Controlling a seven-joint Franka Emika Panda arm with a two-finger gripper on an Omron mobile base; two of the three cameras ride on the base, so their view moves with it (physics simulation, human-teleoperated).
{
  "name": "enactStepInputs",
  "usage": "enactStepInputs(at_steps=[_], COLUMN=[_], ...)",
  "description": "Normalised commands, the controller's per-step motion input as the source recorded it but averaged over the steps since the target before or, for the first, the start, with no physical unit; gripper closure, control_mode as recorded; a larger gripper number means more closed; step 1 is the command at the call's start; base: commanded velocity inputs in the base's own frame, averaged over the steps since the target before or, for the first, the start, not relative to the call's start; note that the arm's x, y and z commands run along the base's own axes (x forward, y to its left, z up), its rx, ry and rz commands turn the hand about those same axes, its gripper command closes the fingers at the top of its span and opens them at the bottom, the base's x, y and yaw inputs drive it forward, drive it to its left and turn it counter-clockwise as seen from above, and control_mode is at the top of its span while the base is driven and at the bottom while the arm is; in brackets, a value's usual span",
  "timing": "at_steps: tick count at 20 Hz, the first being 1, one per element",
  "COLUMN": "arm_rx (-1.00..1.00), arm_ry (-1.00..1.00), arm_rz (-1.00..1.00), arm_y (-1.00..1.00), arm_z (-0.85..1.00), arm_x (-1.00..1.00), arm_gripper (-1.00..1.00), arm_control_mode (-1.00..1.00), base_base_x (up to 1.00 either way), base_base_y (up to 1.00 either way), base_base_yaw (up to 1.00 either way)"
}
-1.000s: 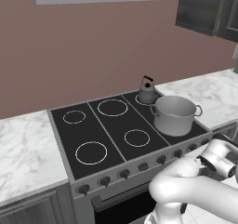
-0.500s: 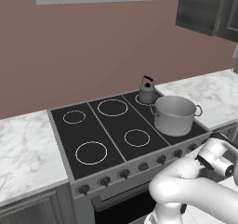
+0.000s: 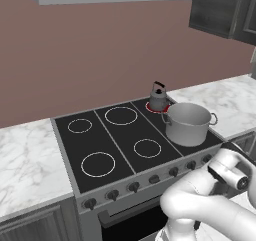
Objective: Pick the kettle from the cabinet and place it on a stove burner. Then pick the pot from the counter and place it on another stove burner. Finally, turn both burners on.
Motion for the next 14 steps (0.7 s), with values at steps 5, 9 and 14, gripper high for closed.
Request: enactStepInputs(at_steps=[5,9,14], arm_rx=[-0.23,-0.14,0.00], arm_ry=[-0.01,0.00,0.00], arm_rz=[0.02,0.01,0.00], arm_y=[0.00,0.02,0.00], arm_z=[0.13,0.04,0.00], arm_x=[-0.03,-0.02,0.00], arm_gripper=[1.00,1.00,-1.00], arm_control_mode=[-1.00,-1.00,-1.00], base_base_x=[0.00,0.00,0.00], base_base_y=[0.00,0.00,0.00], base_base_yaw=[0.00,0.00,0.00])
